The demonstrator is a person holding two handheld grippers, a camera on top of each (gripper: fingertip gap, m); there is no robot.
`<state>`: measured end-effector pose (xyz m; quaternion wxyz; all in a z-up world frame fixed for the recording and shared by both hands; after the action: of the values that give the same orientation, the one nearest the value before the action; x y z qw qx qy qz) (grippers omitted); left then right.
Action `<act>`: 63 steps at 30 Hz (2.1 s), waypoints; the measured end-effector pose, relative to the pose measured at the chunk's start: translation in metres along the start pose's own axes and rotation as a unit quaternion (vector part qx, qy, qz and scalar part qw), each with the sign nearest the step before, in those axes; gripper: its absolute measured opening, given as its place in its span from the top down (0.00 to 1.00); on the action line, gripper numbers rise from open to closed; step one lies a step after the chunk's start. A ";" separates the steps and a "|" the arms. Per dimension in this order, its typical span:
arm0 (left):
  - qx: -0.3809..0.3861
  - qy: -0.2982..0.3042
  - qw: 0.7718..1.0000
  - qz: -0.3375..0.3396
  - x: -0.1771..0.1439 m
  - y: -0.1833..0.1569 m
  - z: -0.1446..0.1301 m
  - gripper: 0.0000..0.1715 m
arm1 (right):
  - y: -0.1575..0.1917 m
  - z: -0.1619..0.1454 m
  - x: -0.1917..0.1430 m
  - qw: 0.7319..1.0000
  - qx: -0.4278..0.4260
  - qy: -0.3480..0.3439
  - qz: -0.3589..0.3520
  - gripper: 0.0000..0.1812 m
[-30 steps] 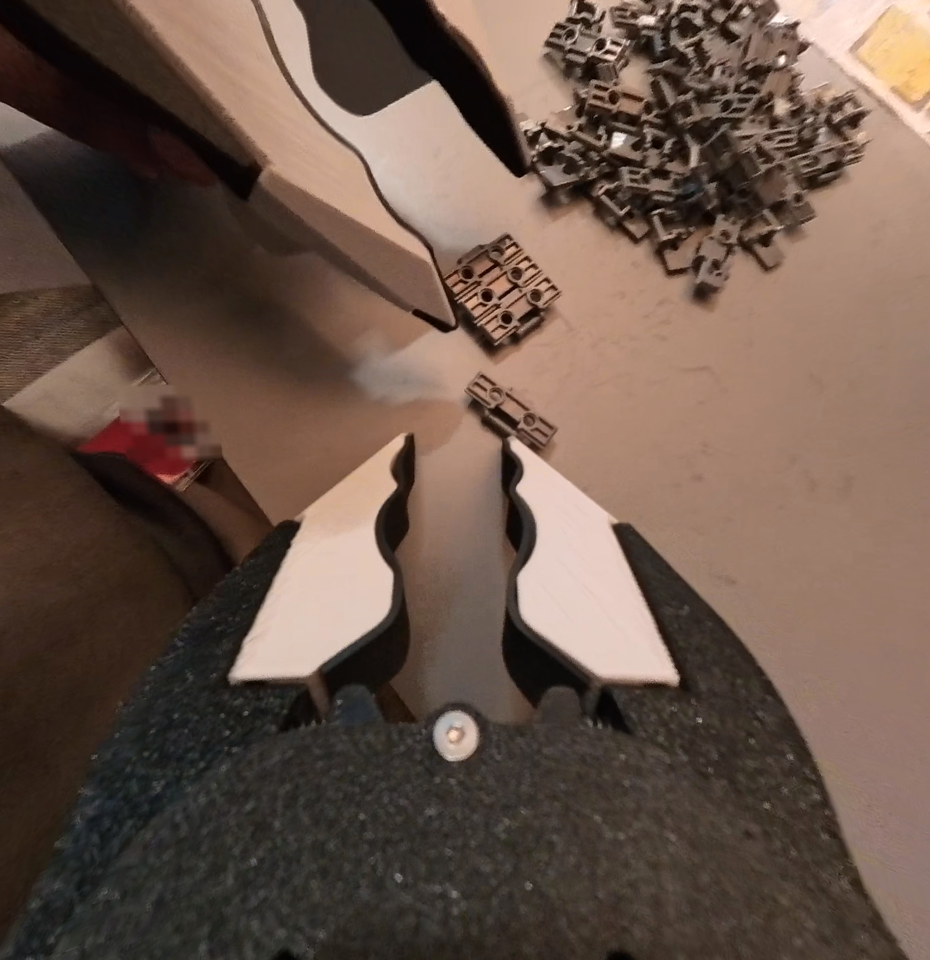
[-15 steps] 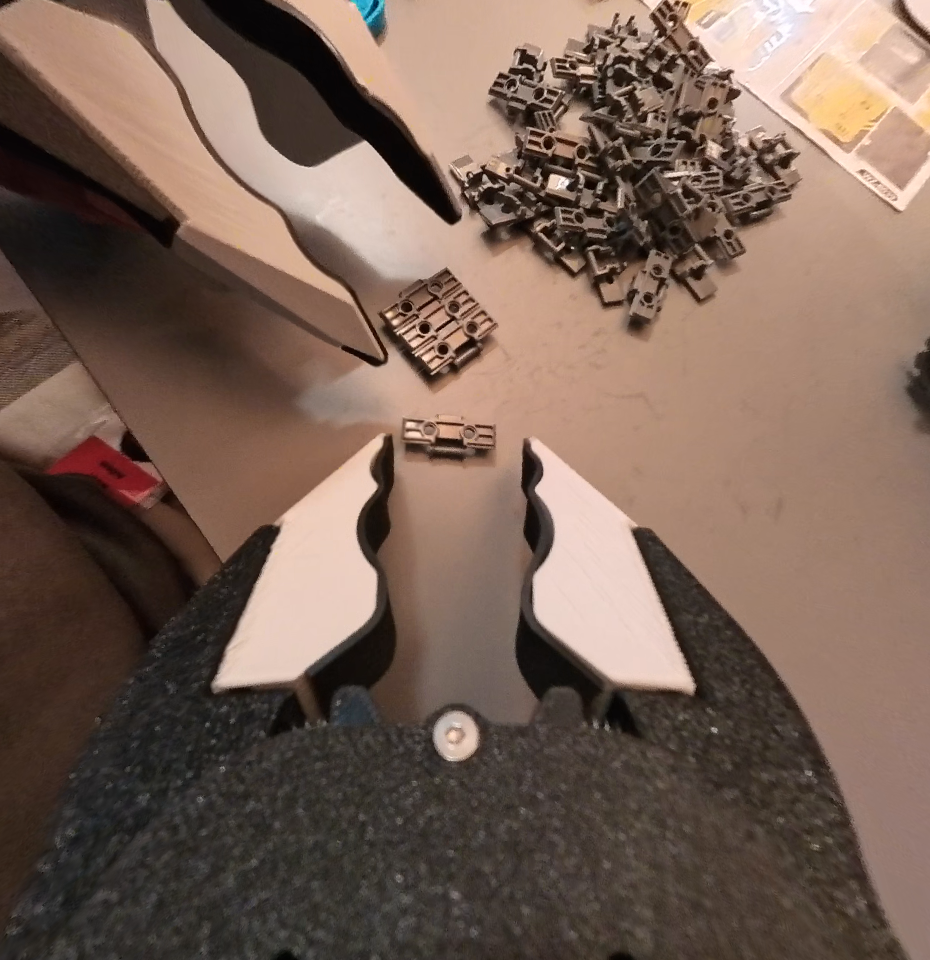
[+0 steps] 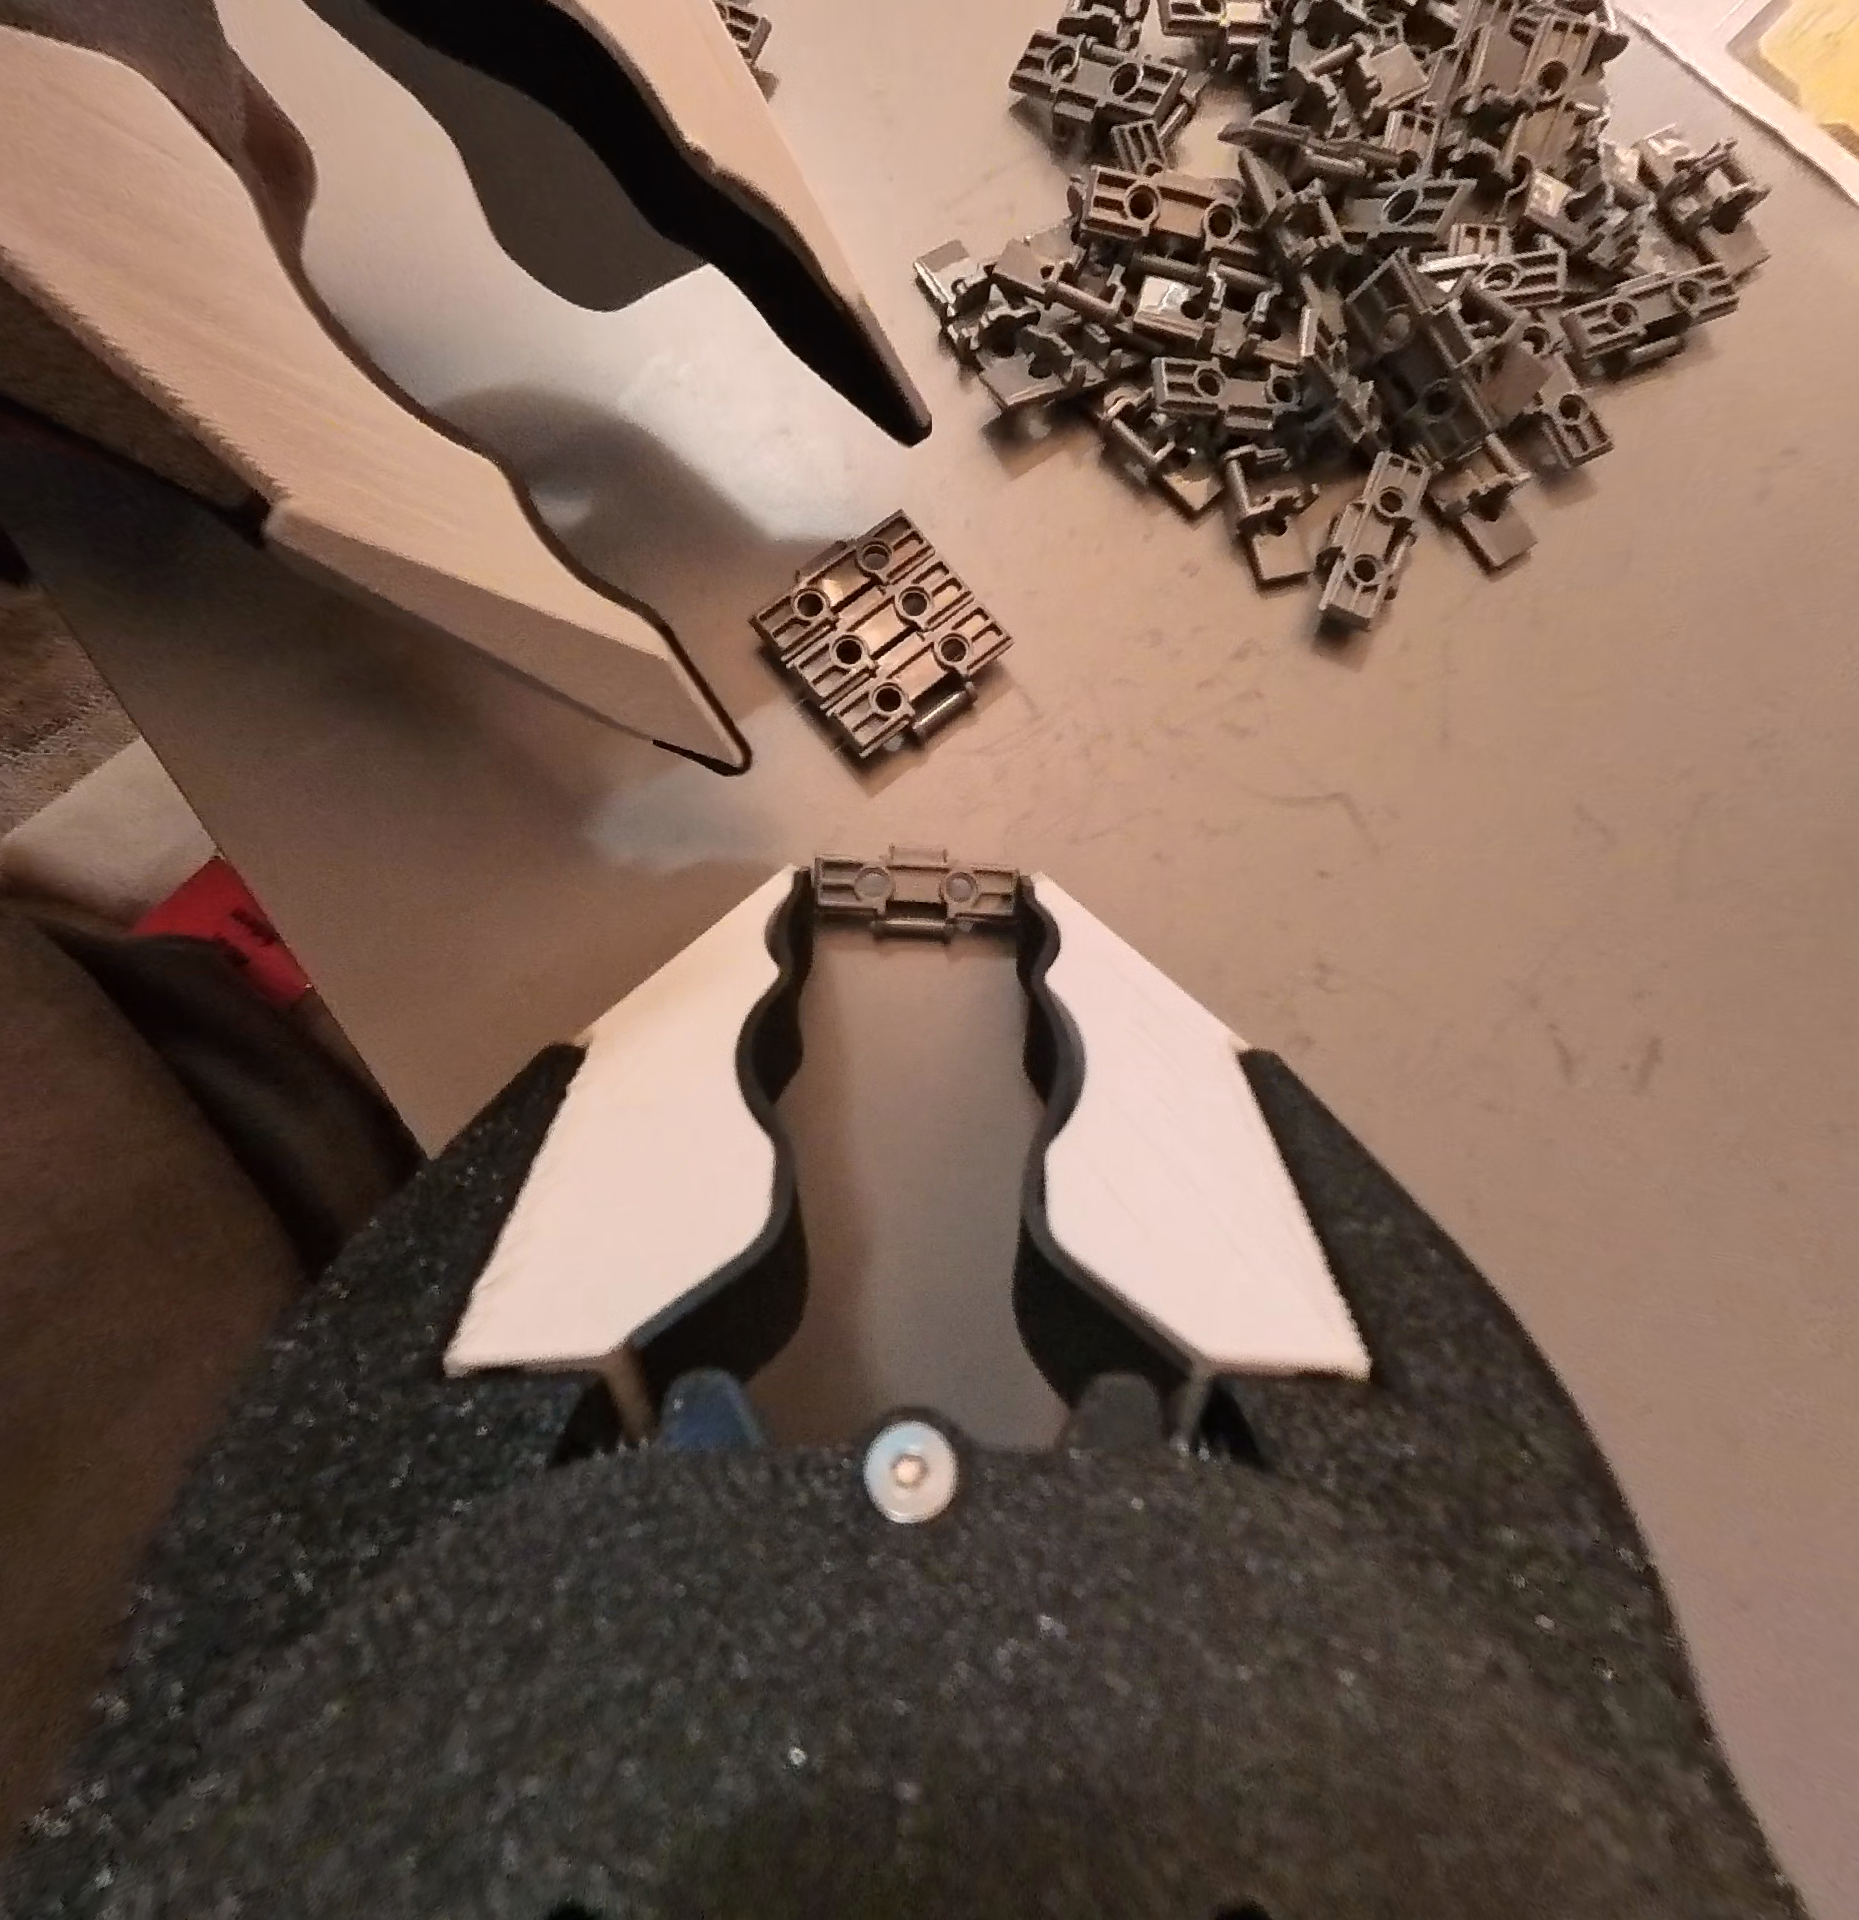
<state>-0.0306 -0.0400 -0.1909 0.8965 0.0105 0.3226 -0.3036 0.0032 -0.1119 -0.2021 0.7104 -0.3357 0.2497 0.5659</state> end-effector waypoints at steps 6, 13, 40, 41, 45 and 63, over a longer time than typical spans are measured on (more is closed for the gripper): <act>0.011 -0.009 1.000 -0.022 0.003 0.000 0.007 0.58 | -0.007 0.010 -0.001 0.998 -0.027 -0.050 0.030 0.79; -0.002 -0.012 0.998 -0.058 0.012 0.005 0.016 0.58 | -0.026 0.038 -0.025 0.969 0.097 -0.154 0.166 0.79; 0.033 0.043 0.997 -0.060 0.015 0.003 0.001 0.66 | -0.027 0.023 0.009 0.979 -0.083 -0.104 0.153 0.79; 0.034 0.044 0.996 -0.064 0.015 0.002 0.001 0.67 | -0.026 0.023 0.012 0.977 -0.116 -0.104 0.148 0.79; 0.030 0.044 0.996 -0.074 0.015 0.001 0.001 0.72 | -0.019 0.024 0.018 0.961 -0.192 -0.107 0.166 0.79; 0.026 0.040 0.996 -0.075 0.015 0.002 0.002 0.75 | -0.009 0.025 0.022 0.939 -0.257 -0.101 0.204 0.79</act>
<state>-0.0198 -0.0467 -0.1985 0.8567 0.0221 0.3503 -0.3781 0.0165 -0.0798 -0.2004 0.4907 -0.3896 0.0858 0.7746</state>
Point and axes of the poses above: each gripper's, where its closed fingertips meet, x out along the fingers, z out of its top, y = z × x across the jaws, the point moved 3 cm from there along -x, back along the fingers, and after that the axes turned 12 degrees about -z, right-handed, at the moved point
